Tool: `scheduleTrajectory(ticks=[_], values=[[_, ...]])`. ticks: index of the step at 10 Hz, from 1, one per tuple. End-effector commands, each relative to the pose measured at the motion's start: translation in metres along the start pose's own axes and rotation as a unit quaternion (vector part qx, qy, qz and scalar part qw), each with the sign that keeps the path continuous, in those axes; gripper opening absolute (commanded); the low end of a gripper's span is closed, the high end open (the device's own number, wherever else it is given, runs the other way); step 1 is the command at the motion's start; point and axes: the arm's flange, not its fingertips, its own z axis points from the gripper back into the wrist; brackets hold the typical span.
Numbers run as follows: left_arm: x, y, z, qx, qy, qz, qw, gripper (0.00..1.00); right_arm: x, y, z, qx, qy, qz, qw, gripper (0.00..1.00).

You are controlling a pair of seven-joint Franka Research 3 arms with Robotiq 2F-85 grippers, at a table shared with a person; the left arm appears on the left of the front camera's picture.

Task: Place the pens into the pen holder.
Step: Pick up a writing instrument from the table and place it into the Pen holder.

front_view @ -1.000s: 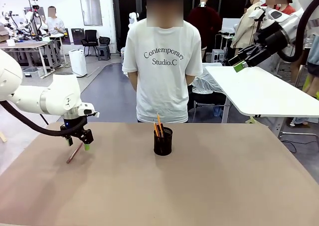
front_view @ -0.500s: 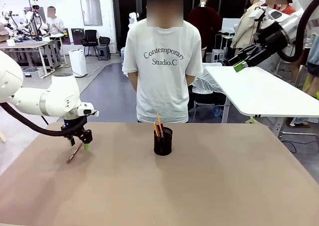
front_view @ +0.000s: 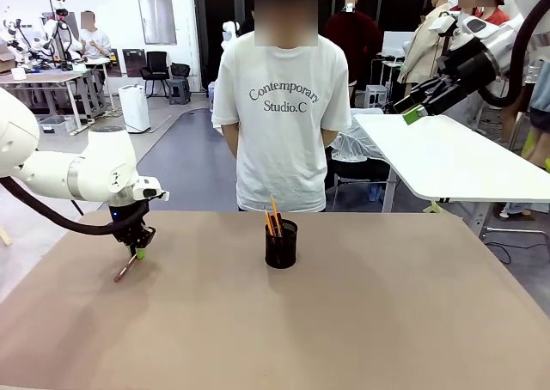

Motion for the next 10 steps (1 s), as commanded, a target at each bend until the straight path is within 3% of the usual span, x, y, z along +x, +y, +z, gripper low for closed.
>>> scheduleTrajectory(ticks=[1,5,6,8,10], values=[[0.001,0.001,0.003,0.015,0.001,0.011,1.0,0.0,0.001,0.0,0.001,0.001,0.0,0.002,1.0,1.0],[-0.002,0.001,0.005,0.024,0.016,0.027,0.999,0.0,0.001,0.0,0.001,0.001,0.0,0.002,1.0,1.0],[-0.006,0.0,0.015,0.001,-0.01,0.025,1.0,0.0,0.001,0.0,0.001,0.001,0.0,0.002,1.0,1.0],[-0.015,-0.004,0.047,-0.1,-0.085,0.035,0.991,0.0,0.001,0.0,0.001,0.001,0.0,0.002,1.0,1.0],[-0.027,-0.012,0.078,-0.174,-0.125,-0.002,0.977,0.0,0.001,0.0,0.001,0.001,0.0,0.002,1.0,1.0]])
